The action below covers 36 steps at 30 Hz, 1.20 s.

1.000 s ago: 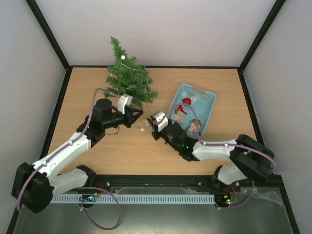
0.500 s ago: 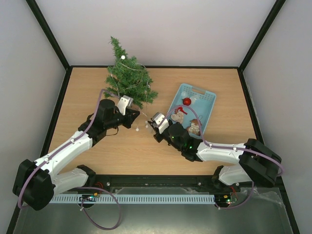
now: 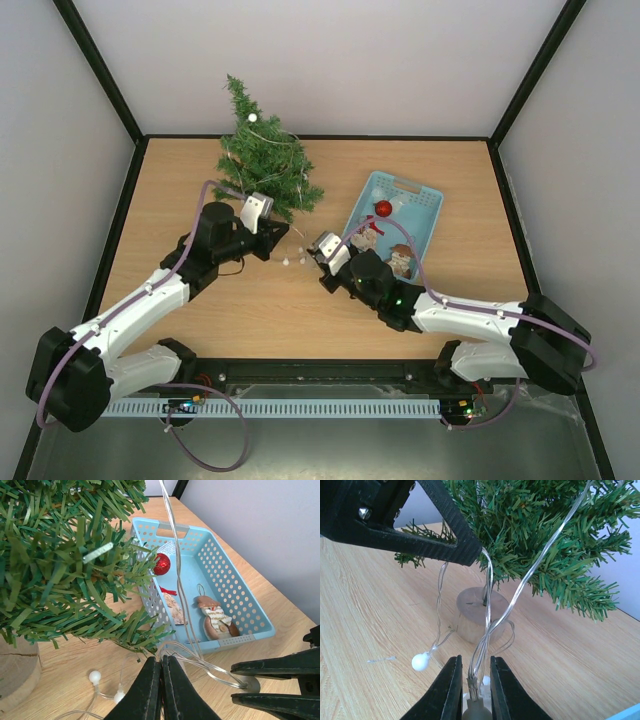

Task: Decorate the small christmas tree
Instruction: Wrap the decoration item around the Christmas tree.

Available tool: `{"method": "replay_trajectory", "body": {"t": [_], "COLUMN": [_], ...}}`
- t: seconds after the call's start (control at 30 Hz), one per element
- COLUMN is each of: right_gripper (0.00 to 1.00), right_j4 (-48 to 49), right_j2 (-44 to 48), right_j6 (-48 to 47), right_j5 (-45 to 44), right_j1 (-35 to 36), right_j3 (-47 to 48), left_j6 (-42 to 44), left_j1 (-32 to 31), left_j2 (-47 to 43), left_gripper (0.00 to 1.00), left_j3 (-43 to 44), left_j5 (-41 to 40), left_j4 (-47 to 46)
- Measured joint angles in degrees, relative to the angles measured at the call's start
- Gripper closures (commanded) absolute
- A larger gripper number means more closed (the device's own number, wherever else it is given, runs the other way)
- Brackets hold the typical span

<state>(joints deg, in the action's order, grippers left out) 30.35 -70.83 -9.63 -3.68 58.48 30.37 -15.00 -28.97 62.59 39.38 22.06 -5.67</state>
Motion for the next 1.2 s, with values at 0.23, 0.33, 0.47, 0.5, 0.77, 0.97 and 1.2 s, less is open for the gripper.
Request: {"method": "replay_trajectory", "body": {"t": [0.23,0.33,0.47,0.5,0.77,0.97,1.2], "right_gripper": [0.89,0.89,0.89,0.9,0.9,0.91,0.88], "right_j4": [-0.31,-0.37,-0.61,-0.96,-3.8,-5.01,-6.16], "right_j2": [1.05,1.07,1.57,1.81,5.33,6.75,7.19], "right_j6": [1.81,3.8,7.39,8.2,12.81,16.22,19.3], "right_j5": [-0.31,-0.35,1.09,1.64,4.46,5.92,6.4], "right_j1": [0.0,-0.04,-0.35,-0.39,-0.79,-1.16,-1.64], "right_j3": [0.24,1.09,2.25,2.6,4.85,6.67,6.75], "left_j6": [0.87,1.22,1.55,1.55,0.09,-2.4,-3.45], "left_j1": [-0.02,-0.02,-0.02,-0.02,0.04,0.13,0.17], "left_j2": [0.02,0.09,0.09,0.09,-1.75,-4.46,-5.92], "left_gripper": [0.98,0.98,0.98,0.97,0.98,0.98,0.98], "left_j3": [0.0,-0.02,-0.11,-0.11,-0.11,-0.11,-0.09], "left_j5": [-2.19,-3.15,-3.87,-3.85,-2.56,0.09,0.87], "left_j4": [1.38,2.01,2.64,2.64,2.54,1.03,0.7]}}
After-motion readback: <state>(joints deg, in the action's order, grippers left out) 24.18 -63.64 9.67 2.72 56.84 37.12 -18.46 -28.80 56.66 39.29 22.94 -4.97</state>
